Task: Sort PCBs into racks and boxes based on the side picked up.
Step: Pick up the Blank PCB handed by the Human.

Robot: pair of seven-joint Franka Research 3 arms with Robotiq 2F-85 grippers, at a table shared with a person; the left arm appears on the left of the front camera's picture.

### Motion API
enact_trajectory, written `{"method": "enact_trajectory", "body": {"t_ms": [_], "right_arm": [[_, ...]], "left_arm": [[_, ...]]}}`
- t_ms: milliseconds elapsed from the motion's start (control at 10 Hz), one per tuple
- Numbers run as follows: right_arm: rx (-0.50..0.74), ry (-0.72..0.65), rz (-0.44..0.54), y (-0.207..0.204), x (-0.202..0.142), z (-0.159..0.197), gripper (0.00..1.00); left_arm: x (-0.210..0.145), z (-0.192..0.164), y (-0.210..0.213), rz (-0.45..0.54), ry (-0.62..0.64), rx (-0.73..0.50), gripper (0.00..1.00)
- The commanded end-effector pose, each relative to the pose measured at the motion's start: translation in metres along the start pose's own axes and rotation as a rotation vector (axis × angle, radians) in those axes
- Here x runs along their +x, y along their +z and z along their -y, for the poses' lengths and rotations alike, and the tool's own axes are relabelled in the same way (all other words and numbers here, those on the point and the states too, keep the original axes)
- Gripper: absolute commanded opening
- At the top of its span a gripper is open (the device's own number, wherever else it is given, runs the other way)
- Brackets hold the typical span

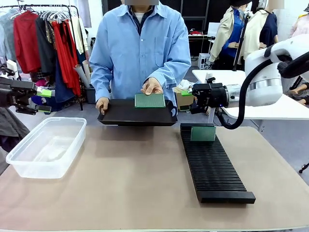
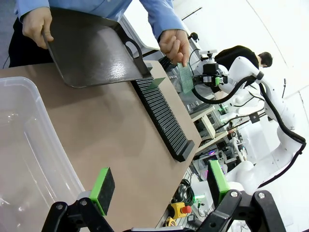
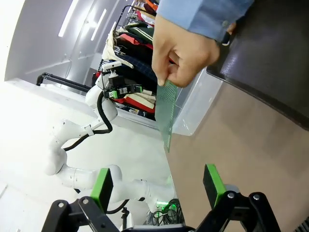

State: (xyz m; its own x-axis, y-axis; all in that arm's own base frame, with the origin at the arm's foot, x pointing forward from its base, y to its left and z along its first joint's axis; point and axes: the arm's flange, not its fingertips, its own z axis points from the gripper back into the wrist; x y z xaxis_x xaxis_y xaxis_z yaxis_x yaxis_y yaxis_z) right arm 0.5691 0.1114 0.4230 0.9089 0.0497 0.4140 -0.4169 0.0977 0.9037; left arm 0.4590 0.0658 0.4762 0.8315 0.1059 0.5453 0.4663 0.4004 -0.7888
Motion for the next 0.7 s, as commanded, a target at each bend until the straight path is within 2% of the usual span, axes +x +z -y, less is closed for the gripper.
{"method": "enact_trajectory", "body": {"t_ms": [0, 600], "right_arm": [[0.008, -0.01, 0.028, -0.011, 0.017, 0.001, 1.0], [0.004, -0.015, -0.026, -0.044, 0.043, 0.009, 1.0]], "left_arm": [[0.0, 0.001, 0.001, 0.001, -0.001, -0.003, 1.0], [0.0, 0.001, 0.001, 0.001, -0.001, -0.003, 1.0]]}}
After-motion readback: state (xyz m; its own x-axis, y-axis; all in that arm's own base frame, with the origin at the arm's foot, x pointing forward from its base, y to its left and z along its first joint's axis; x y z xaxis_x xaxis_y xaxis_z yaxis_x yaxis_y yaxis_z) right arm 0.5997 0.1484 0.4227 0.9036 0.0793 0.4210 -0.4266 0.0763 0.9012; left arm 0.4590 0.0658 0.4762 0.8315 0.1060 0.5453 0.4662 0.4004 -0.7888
